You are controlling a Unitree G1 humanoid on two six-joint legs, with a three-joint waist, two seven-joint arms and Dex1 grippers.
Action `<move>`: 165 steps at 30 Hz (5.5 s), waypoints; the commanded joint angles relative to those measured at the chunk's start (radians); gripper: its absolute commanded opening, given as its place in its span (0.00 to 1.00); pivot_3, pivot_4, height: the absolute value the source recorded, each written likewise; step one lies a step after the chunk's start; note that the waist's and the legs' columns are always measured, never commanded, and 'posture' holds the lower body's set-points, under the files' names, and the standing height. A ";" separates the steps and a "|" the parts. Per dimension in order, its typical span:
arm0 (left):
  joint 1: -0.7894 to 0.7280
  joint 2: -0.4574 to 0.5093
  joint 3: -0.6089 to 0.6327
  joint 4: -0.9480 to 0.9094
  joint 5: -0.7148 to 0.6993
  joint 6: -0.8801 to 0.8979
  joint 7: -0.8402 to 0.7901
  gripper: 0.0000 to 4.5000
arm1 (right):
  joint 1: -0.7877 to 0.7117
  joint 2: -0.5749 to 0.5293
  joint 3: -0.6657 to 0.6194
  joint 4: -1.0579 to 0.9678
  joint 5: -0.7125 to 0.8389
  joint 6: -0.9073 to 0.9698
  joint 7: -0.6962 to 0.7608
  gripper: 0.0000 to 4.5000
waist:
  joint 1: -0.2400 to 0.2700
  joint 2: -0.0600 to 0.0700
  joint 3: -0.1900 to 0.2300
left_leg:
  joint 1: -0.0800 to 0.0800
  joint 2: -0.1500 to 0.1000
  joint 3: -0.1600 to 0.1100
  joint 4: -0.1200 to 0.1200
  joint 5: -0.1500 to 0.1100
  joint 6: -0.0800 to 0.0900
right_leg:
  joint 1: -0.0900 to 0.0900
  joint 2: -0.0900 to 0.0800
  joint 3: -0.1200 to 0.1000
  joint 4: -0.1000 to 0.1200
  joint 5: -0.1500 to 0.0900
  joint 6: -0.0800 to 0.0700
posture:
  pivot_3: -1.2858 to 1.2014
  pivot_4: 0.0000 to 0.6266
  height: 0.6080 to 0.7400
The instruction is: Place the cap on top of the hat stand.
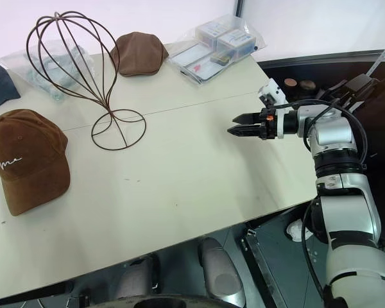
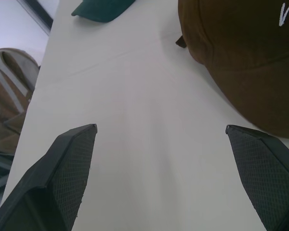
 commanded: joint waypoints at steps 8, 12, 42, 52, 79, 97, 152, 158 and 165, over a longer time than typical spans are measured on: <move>0.142 0.052 -0.036 -0.097 0.052 -0.084 -0.135 1.00 | -0.101 0.016 0.019 -0.041 0.023 -0.001 0.128 0.55 | 0.000 0.001 0.000 | 0.000 0.000 0.001 0.000 0.000 0.000 | -0.001 0.000 0.000 0.000 0.000 0.000 | 0.52 0.24 1.00; 0.135 0.078 -0.050 -0.059 0.102 -0.139 -0.134 1.00 | -0.100 0.048 0.024 -0.160 0.062 0.046 0.149 0.55 | -0.001 0.001 0.001 | 0.000 0.000 -0.001 -0.001 0.000 0.000 | -0.001 0.000 0.000 0.000 0.000 0.000 | 0.52 0.24 1.00; -0.021 -0.172 -0.554 -0.009 0.734 -0.826 0.434 1.00 | 0.089 0.081 0.045 -0.818 0.408 0.441 -0.016 0.55 | 0.008 0.000 0.000 | 0.000 0.000 0.000 -0.003 0.000 0.000 | -0.001 -0.001 0.000 0.000 0.001 -0.001 | 0.52 0.24 1.00; -0.008 -0.193 -0.573 -0.009 0.795 -0.865 0.592 1.00 | 0.113 0.043 0.062 -0.860 0.429 0.442 -0.037 0.55 | 0.006 0.000 -0.001 | 0.000 0.000 0.001 0.000 0.000 0.000 | 0.001 -0.001 0.000 -0.001 0.001 -0.001 | 0.52 0.24 1.00; -0.143 -0.225 -0.625 -0.075 0.912 -0.565 0.781 1.00 | 0.141 0.062 0.066 -0.836 0.433 0.425 -0.107 0.55 | 0.006 0.000 -0.001 | 0.000 0.000 0.001 -0.002 0.000 0.000 | 0.000 -0.001 0.000 -0.001 0.001 -0.001 | 0.52 0.24 1.00; -0.124 -0.099 -0.691 0.052 0.914 -0.650 0.756 1.00 | 0.150 0.063 0.059 -0.832 0.441 0.417 -0.145 0.55 | 0.006 -0.001 -0.002 | 0.000 0.000 0.000 -0.002 0.000 0.000 | 0.000 -0.001 -0.001 -0.001 0.001 -0.001 | 0.52 0.24 1.00; -0.243 0.309 -0.882 0.524 1.118 -1.092 1.158 0.01 | 0.152 0.046 0.066 -0.833 0.441 0.424 -0.165 0.57 | 0.055 0.001 -0.001 | 0.000 0.001 0.002 -0.004 0.000 0.000 | -0.001 -0.003 -0.002 -0.001 0.003 -0.005 | 0.52 0.24 1.00; -0.217 0.243 -0.672 0.363 0.949 -0.963 1.124 0.01 | 0.119 0.028 0.046 -0.791 0.419 0.401 -0.163 0.57 | 0.058 0.000 -0.001 | -0.001 0.001 0.003 -0.004 0.000 0.000 | -0.002 -0.003 -0.002 -0.001 0.003 -0.005 | 0.52 0.24 1.00; -0.251 0.255 -0.359 0.121 0.825 -0.792 0.978 0.01 | 0.042 -0.003 0.051 -0.643 0.338 0.295 -0.132 0.57 | 0.058 0.000 -0.001 | -0.001 0.001 0.003 -0.004 0.000 0.000 | -0.002 -0.002 -0.002 -0.001 0.003 -0.005 | 0.52 0.24 1.00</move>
